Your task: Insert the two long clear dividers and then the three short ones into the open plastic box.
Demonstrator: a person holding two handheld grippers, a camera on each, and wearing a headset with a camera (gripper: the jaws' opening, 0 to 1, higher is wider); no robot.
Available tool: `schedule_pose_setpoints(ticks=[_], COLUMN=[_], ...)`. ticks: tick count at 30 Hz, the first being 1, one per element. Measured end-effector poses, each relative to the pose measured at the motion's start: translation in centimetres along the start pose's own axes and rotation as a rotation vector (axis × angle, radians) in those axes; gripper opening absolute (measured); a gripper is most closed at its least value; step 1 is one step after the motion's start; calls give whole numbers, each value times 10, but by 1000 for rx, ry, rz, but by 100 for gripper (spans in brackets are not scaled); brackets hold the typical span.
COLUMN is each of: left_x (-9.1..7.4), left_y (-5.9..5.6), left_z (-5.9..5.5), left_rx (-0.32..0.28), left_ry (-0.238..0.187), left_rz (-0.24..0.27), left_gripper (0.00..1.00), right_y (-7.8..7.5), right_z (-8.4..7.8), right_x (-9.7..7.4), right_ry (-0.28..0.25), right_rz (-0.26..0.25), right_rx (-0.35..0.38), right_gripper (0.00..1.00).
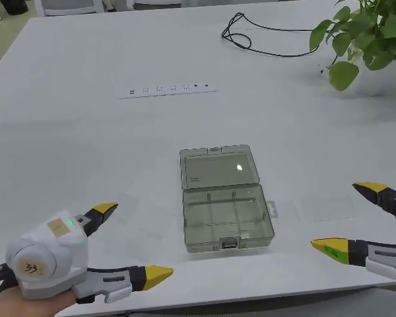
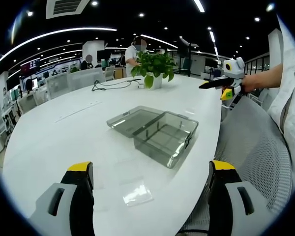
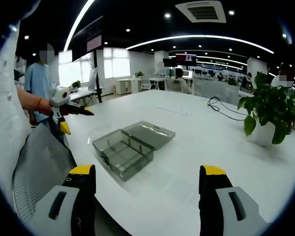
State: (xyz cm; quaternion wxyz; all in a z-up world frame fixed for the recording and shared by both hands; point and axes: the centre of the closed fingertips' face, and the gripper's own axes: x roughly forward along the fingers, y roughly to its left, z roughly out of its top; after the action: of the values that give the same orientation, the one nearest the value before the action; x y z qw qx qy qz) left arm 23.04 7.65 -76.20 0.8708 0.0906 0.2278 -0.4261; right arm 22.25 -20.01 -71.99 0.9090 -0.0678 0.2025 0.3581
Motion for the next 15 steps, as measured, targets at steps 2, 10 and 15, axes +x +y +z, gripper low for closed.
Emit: schedule_pose_setpoints(ticks=[2,10,15], left_x=[0,0,-2], left_y=[1,4,13], left_z=[0,-1,-3], left_rx=[-1,-1,-13], left_ry=[1,8,20], left_rz=[2,5,24], left_gripper=[100,100,98], right_y=[0,0,-1], right_z=[0,-1,-3], right_x=[0,0,-1], right_ry=[-1,-2,-3], right_rz=[0,-3,-7], right_rx=[1,5,11], right_gripper=[87,87,87])
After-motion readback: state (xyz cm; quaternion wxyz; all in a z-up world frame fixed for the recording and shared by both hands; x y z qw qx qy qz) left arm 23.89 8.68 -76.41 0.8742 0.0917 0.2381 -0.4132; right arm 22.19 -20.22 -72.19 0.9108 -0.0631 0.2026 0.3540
